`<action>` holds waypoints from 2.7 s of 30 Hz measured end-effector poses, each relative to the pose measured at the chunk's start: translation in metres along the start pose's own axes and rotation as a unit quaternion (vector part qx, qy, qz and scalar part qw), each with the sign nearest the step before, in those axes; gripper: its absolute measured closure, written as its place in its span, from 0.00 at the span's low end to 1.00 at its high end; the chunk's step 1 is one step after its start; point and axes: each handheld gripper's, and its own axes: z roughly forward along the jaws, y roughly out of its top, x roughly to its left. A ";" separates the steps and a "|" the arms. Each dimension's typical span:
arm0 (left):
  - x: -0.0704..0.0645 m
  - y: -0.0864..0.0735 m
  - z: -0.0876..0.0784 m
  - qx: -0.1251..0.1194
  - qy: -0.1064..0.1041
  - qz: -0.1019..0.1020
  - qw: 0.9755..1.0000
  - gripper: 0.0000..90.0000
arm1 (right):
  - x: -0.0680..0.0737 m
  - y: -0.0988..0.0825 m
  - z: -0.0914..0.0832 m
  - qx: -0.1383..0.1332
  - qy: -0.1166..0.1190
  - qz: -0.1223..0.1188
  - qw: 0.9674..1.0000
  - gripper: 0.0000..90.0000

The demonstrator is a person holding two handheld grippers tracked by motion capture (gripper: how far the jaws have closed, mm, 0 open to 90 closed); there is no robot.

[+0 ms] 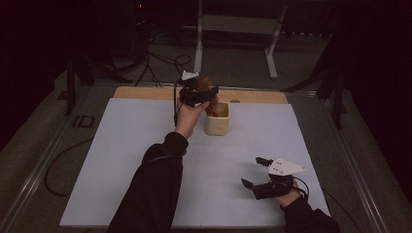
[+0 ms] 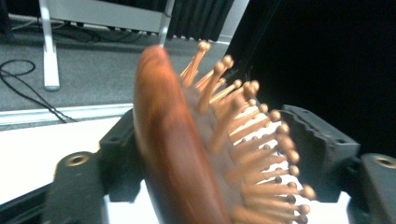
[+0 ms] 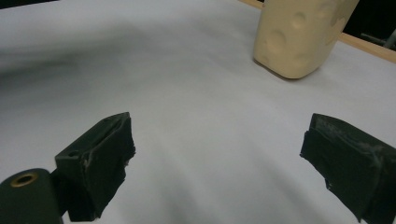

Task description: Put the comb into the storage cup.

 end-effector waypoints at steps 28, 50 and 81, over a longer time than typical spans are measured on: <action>0.021 0.004 -0.044 0.028 -0.056 0.063 0.996 0.00 | 0.001 0.000 0.002 0.010 -0.006 0.001 1.000 0.09; 0.020 -0.005 -0.079 0.045 -0.086 0.144 0.985 0.00 | 0.002 0.000 0.004 0.013 -0.005 -0.003 1.000 0.09; 0.026 -0.048 -0.145 0.080 -0.110 0.182 0.974 0.00 | 0.003 0.003 0.009 0.011 0.004 -0.003 1.000 0.09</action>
